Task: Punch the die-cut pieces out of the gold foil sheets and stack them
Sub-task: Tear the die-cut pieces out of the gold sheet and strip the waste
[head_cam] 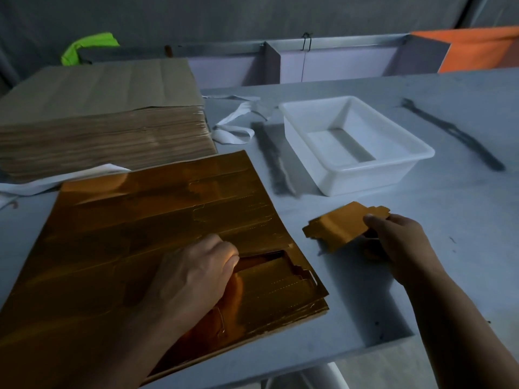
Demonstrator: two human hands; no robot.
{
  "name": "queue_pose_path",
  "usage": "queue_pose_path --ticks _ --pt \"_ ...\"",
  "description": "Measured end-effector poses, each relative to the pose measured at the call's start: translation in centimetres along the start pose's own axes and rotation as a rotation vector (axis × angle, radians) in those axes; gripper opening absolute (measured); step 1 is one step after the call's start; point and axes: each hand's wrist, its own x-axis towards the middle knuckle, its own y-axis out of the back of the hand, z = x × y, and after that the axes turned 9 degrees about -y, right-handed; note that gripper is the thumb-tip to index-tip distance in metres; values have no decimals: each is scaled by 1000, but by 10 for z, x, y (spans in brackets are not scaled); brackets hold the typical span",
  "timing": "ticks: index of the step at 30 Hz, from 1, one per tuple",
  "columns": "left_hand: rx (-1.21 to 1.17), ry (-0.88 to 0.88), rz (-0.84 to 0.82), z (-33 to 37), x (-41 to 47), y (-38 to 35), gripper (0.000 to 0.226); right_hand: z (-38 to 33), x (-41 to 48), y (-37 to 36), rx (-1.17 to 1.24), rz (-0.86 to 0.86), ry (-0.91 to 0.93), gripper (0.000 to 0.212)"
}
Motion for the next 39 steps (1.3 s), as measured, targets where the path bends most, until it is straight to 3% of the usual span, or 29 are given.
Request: queue_pose_path --ticks 8,11,13,18,23,27,32,34,36,37,39 --pt "-31 3 73 -2 -3 -4 10 3 -9 -4 -251 133 124 18" --pt "-50 -3 96 -2 -4 -4 11 5 -7 -4 -321 178 117 52" --pt "-59 3 108 -2 -4 -3 12 5 -7 -4 -374 213 131 62" --pt "-58 47 136 -4 -3 -2 13 2 -16 -8 -410 244 270 47" --pt "-77 90 167 -3 -4 0 15 1 -30 -20 -269 12 352 10" --pt "-88 112 163 -3 -4 0 15 -2 -44 -35 -98 -285 190 19" --pt "-105 97 150 -1 -5 1 13 0 -68 -39 -9 -658 -115 50" --pt "-109 80 145 1 -6 0 11 -4 -73 -46 33 -795 -164 51" --pt "-111 70 151 2 -7 0 10 0 -84 -45 88 -917 -91 45" --pt "-112 72 155 2 -7 1 10 2 -84 -42 206 -951 -170 44" --pt "-120 92 163 0 -7 0 11 -2 -81 -44 190 -944 -204 43"
